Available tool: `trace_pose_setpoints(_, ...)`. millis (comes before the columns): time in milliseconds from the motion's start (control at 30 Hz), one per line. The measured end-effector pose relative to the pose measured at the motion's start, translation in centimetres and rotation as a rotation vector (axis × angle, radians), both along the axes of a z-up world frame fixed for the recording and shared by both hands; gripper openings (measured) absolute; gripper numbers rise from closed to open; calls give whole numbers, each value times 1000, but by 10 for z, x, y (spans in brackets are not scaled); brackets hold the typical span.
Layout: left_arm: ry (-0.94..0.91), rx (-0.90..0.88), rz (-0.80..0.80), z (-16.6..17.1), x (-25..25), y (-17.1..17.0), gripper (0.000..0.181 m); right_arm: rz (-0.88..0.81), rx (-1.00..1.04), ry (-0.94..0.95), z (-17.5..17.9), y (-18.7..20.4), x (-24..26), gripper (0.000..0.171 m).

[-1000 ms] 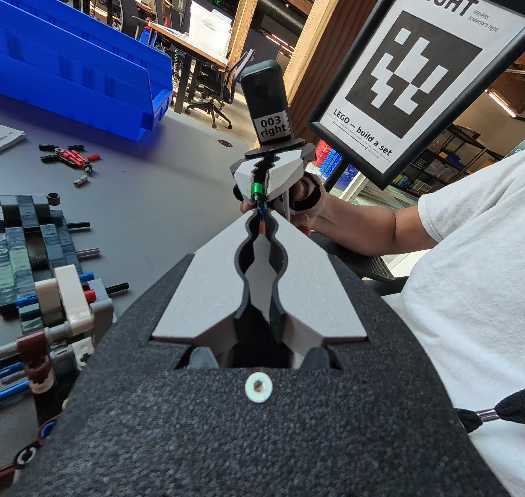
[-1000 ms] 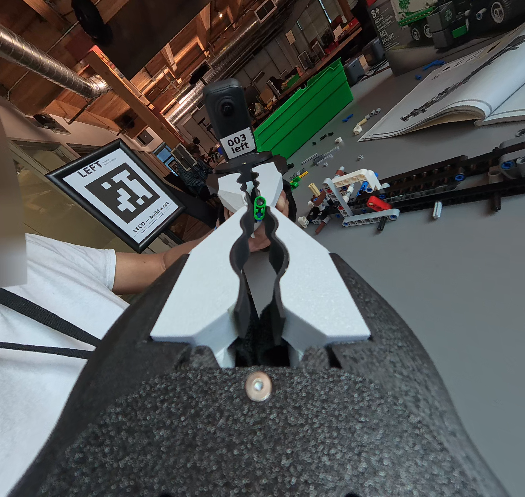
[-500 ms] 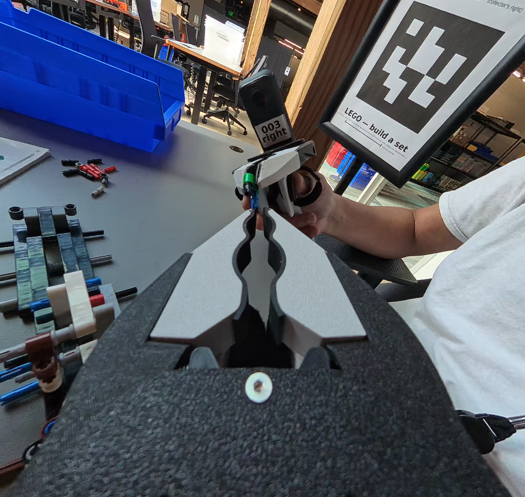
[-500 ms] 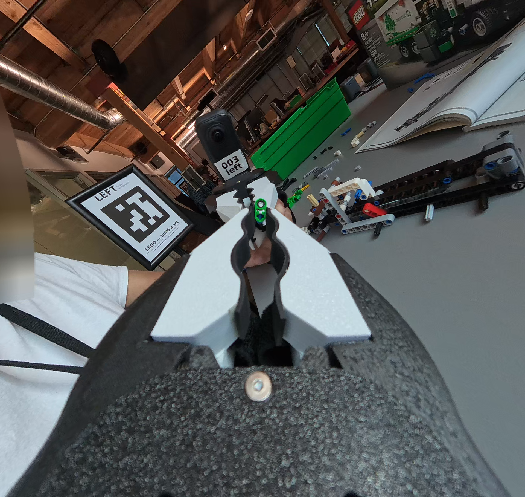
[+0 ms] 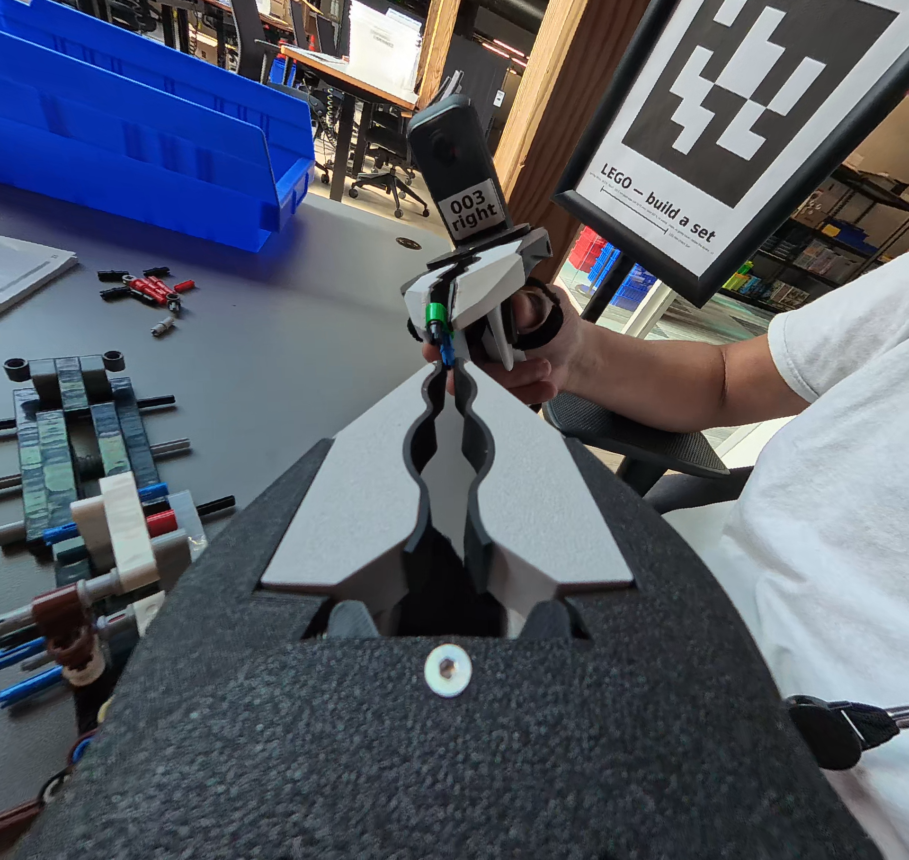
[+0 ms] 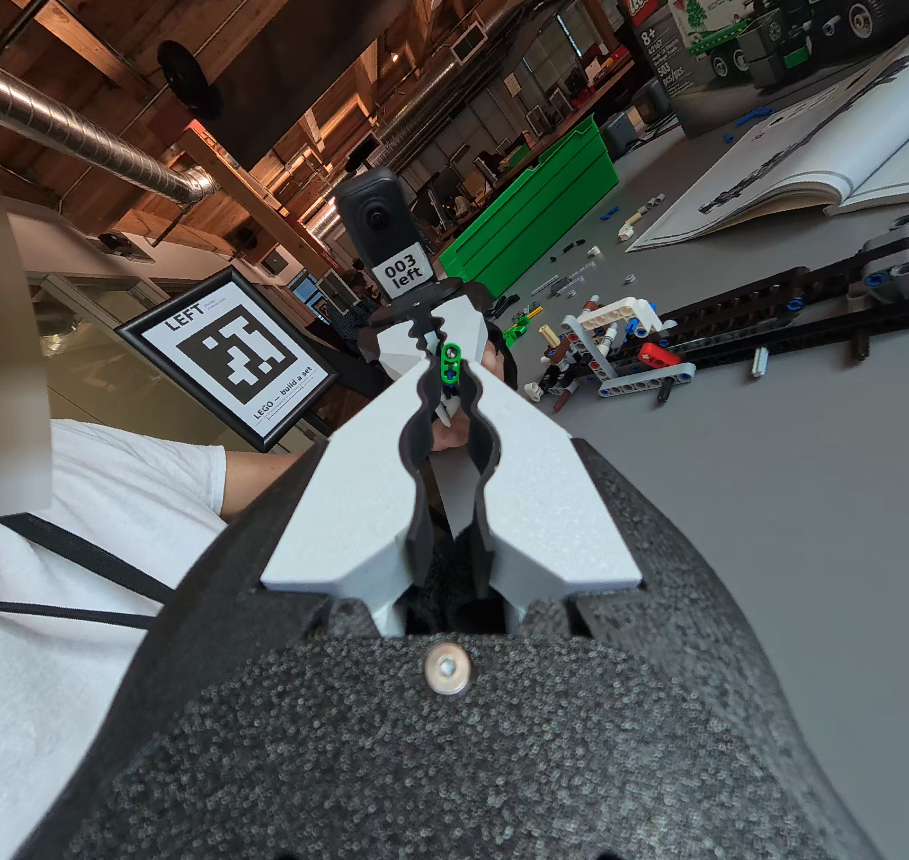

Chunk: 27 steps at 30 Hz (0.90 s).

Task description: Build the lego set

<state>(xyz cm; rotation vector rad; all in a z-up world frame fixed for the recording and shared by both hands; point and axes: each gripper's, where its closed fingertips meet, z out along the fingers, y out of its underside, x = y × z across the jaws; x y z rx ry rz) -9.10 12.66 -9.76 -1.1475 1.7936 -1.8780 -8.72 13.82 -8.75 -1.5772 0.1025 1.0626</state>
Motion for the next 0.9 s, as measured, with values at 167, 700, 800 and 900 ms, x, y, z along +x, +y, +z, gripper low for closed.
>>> trace_pose_setpoints(167,19,-12,-52,-1,-4,-4,1,47,-32,-30,-5,-4,-4,6)
trace_pose_setpoints(700,25,-26,-124,-1,-10,-12,0,160,-85,102,-4,-8,-11,7)
trace_pose_setpoints(800,19,-40,-144,1,-13,-14,0,200,-87,148,-2,-10,-13,7)
trace_pose_setpoints(900,18,-55,-159,2,-14,-15,0,242,-106,203,0,-11,-14,7)
